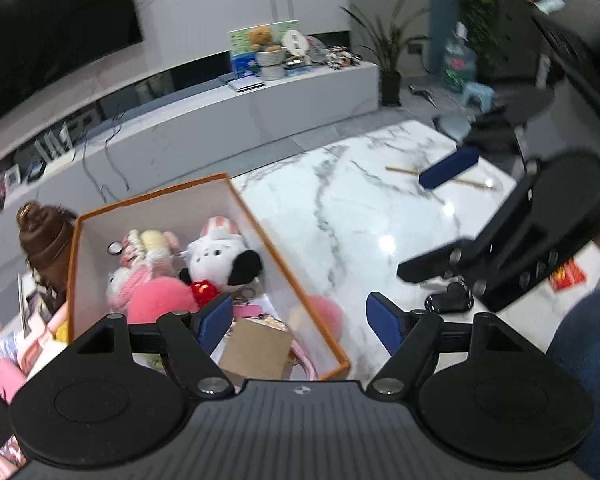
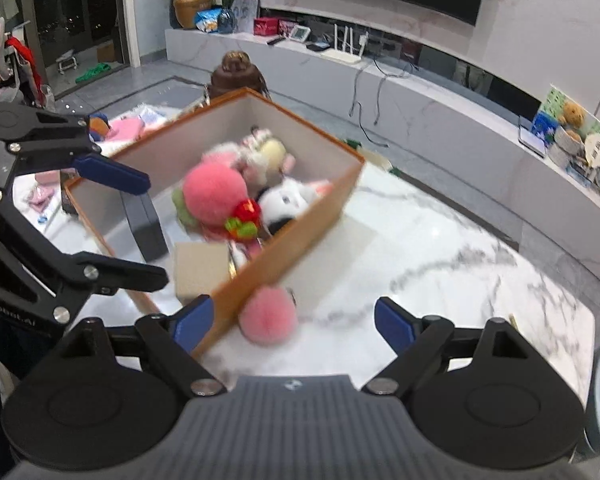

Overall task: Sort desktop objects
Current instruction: 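Open both tools to release pompom and orange, then withdraw from box, then move left tool to pink pompom on table while right tool reaches black car key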

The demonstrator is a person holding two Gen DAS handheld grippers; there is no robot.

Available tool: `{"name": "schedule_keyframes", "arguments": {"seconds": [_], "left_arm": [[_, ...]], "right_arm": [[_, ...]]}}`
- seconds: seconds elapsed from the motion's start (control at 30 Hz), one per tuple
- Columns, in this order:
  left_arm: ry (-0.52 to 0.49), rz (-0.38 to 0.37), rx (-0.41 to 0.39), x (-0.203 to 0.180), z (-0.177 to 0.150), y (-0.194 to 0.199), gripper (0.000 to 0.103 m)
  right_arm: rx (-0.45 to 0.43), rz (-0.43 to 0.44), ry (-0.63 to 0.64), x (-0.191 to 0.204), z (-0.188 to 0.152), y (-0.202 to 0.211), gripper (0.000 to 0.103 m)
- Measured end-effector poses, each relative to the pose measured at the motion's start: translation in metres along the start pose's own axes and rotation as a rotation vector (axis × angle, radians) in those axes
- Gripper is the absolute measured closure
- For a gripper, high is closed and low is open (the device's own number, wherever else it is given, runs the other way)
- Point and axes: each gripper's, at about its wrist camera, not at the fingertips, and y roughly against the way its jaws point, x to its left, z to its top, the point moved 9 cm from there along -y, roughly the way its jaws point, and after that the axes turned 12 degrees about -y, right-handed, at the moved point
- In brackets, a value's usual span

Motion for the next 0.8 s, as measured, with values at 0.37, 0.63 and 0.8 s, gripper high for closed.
{"name": "schedule_keyframes", "arguments": {"seconds": [0.37, 0.63, 0.8], "left_arm": [[-0.642, -0.096, 0.103, -0.069, 0.007, -0.051, 0.016], [-0.855, -0.233, 0.285, -0.080, -0.004, -0.104, 0.016], [-0.950, -0.262, 0.463, -0.075, -0.007, -0.138, 0.016]], "right_arm": [[0.060, -0.021, -0.043, -0.061, -0.046, -0.002, 0.014], [0.140, 0.020, 0.002, -0.076, -0.073, -0.026, 0.014], [0.206, 0.082, 0.054, -0.078, -0.087, -0.046, 0.012]]}}
